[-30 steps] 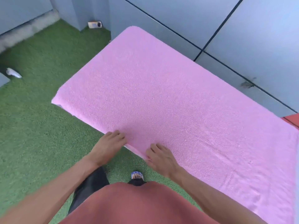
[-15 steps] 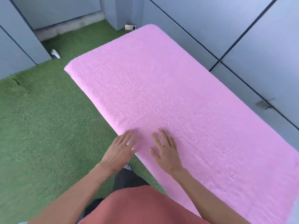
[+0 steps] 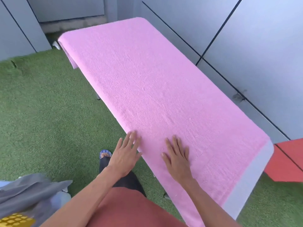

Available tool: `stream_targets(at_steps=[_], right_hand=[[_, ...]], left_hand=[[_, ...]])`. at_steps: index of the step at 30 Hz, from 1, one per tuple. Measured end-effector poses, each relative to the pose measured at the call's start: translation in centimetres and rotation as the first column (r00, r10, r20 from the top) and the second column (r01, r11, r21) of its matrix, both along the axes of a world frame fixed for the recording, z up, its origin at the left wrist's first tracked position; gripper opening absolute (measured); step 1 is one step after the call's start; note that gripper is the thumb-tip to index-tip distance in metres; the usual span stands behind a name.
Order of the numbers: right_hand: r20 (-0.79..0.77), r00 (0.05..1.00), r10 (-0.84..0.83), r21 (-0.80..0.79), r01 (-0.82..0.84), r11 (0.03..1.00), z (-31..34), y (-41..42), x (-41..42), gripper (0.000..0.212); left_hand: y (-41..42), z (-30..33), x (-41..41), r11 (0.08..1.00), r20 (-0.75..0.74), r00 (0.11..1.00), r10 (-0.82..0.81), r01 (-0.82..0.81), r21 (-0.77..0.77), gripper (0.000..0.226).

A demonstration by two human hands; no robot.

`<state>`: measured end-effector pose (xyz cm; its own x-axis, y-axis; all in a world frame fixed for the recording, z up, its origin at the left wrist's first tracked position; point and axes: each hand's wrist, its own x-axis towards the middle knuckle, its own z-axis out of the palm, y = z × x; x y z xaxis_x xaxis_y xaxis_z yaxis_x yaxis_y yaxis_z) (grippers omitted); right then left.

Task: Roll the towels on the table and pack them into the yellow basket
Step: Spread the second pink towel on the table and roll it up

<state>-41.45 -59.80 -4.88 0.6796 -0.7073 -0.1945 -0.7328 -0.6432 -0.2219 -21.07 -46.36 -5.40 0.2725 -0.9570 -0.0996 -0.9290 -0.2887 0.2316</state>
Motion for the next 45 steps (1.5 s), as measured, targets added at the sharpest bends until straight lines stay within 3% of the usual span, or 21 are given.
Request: stream_targets(at_steps=[2, 5, 7, 11, 14, 19, 21, 23, 28, 30, 33, 37, 40, 45], right_hand=[[-0.022, 0.999, 0.027, 0.018, -0.027, 0.999, 0.0, 1.0, -3.6, 0.058], [-0.008, 0.993, 0.119, 0.088, -0.117, 0.989, 0.8, 3.0, -7.5, 0.060], [0.021, 0.988, 0.152, 0.100, -0.153, 0.983, 1.5, 3.5, -9.7, 0.059], [-0.016, 0.999, 0.031, 0.084, -0.029, 0.996, 1.8, 1.8, -13.7, 0.060], [-0.045, 0.990, 0.135, 0.146, -0.128, 0.981, 2.1, 0.3, -16.1, 0.059], [0.008, 0.974, 0.227, 0.147, -0.225, 0.963, 3.2, -5.1, -19.5, 0.059], [-0.018, 0.979, 0.202, 0.146, -0.197, 0.969, 2.8, -8.6, -21.5, 0.060], [-0.001, 0.960, 0.281, 0.170, -0.277, 0.946, 2.6, -12.1, -23.6, 0.057], [0.085, 0.872, 0.483, 0.206, -0.490, 0.847, 2.6, -22.2, -29.5, 0.054], [0.069, 0.856, 0.513, 0.177, -0.516, 0.838, 2.7, -26.4, -31.8, 0.057], [0.054, 0.877, 0.477, 0.196, -0.478, 0.856, 3.4, -32.9, -35.9, 0.053], [0.054, 0.931, 0.361, 0.060, -0.364, 0.929, 3.8, -38.9, -37.5, 0.042], [0.025, 0.931, 0.364, -0.012, -0.364, 0.931, 3.5, -40.4, -36.5, 0.039], [0.060, 0.933, 0.354, -0.043, -0.352, 0.935, 3.1, -41.2, -35.2, 0.035]], left_hand=[[1.0, -0.2, -4.6, 1.000, -0.063, 0.998, -0.002, 0.004, 0.030, 0.066], [2.8, 0.0, -10.4, 0.990, -0.165, 0.978, 0.131, -0.119, 0.079, 0.069], [3.5, 0.6, -13.5, 0.982, -0.157, 0.970, 0.186, -0.177, 0.072, 0.066], [3.5, 1.1, -18.9, 0.988, -0.142, 0.978, 0.154, -0.153, 0.019, 0.076], [2.3, 1.7, -22.4, 0.990, -0.141, 0.980, 0.141, -0.138, 0.037, 0.086], [-1.5, 1.0, -27.6, 0.992, -0.088, 0.988, 0.125, -0.124, 0.010, 0.073], [-3.7, 0.8, -29.6, 0.986, -0.079, 0.984, 0.159, -0.162, -0.037, 0.062], [-6.2, 0.7, -31.7, 0.972, -0.094, 0.970, 0.223, -0.229, -0.058, 0.058], [-10.2, -0.3, -36.5, 0.872, -0.103, 0.876, 0.471, -0.480, -0.095, 0.063], [-8.8, -0.7, -37.8, 0.865, -0.107, 0.869, 0.483, -0.493, -0.098, 0.067], [-6.5, 0.2, -40.8, 0.868, -0.101, 0.872, 0.480, -0.488, -0.092, 0.060], [-3.2, 2.4, -43.8, 0.754, -0.105, 0.769, 0.631, -0.639, -0.150, 0.031], [-2.5, 3.1, -44.5, 0.670, -0.112, 0.678, 0.727, -0.735, -0.105, 0.054], [-4.4, 3.4, -44.5, 0.604, -0.031, 0.612, 0.790, -0.787, -0.127, 0.048]])
